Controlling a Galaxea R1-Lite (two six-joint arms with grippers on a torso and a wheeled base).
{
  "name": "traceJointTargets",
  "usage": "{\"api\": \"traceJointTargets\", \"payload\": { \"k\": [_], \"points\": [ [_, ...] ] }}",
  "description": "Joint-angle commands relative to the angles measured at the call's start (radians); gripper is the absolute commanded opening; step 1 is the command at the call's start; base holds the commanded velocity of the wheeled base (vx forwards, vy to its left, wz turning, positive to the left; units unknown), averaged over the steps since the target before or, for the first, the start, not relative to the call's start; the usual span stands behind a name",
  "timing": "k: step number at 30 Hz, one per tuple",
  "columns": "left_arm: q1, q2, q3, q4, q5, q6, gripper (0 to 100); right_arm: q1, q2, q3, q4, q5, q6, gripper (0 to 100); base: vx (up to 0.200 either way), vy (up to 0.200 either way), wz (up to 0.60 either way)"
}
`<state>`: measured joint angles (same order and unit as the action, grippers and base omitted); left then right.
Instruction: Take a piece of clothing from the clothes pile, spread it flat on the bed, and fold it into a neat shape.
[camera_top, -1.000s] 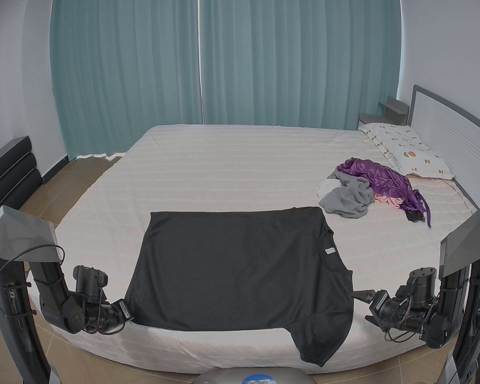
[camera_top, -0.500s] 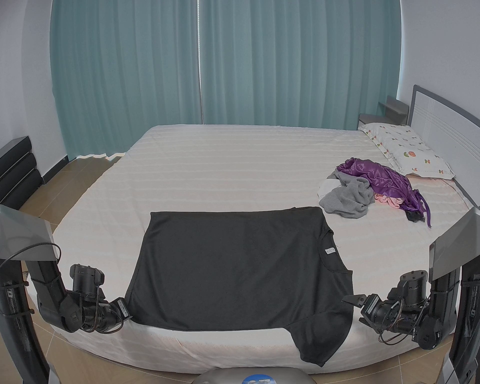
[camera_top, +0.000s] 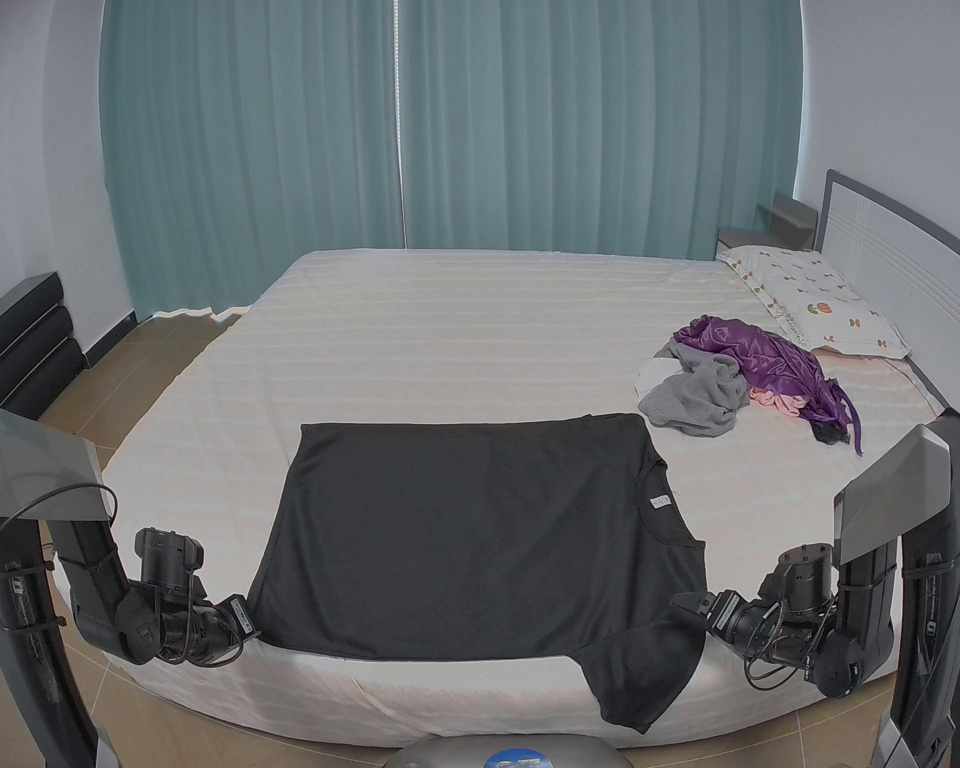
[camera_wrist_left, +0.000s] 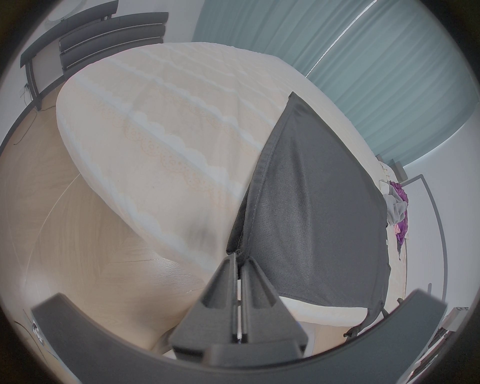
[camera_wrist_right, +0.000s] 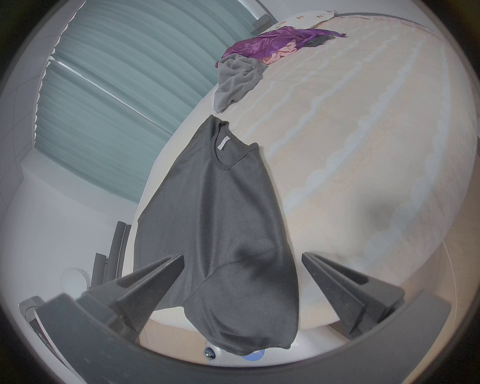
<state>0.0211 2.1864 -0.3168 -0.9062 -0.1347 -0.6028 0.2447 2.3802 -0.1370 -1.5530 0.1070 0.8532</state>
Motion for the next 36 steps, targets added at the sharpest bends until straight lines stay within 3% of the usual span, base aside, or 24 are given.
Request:
{"api": "traceJointTargets", "payload": {
  "k": [1, 11, 12, 19, 22, 36],
  "points": [
    [0.0, 0.0, 0.001, 0.0, 0.0, 0.0, 0, -0.004, 0.031, -0.03, -0.004, -0.003, -0.02, 100, 0.0, 0.0, 0.0],
    [0.0, 0.0, 0.001, 0.0, 0.0, 0.0, 0, -0.01, 0.091, -0.105, 0.002, -0.041, -0.068, 100, 0.0, 0.0, 0.0],
    [0.0, 0.0, 0.001, 0.0, 0.0, 0.0, 0, -0.01, 0.096, -0.119, 0.008, -0.041, -0.069, 0, 0.0, 0.0, 0.0],
    [0.0, 0.0, 0.001, 0.0, 0.0, -0.002, 0, -0.027, 0.08, -0.147, 0.019, -0.047, -0.079, 0, 0.0, 0.0, 0.0],
    [0.0, 0.0, 0.001, 0.0, 0.0, 0.0, 0, -0.07, 0.042, -0.179, 0.037, -0.047, -0.085, 0, 0.0, 0.0, 0.0],
    [0.0, 0.0, 0.001, 0.0, 0.001, -0.002, 0, -0.087, 0.02, -0.397, 0.229, -0.032, -0.117, 0, 0.0, 0.0, 0.0]
  ]
}}
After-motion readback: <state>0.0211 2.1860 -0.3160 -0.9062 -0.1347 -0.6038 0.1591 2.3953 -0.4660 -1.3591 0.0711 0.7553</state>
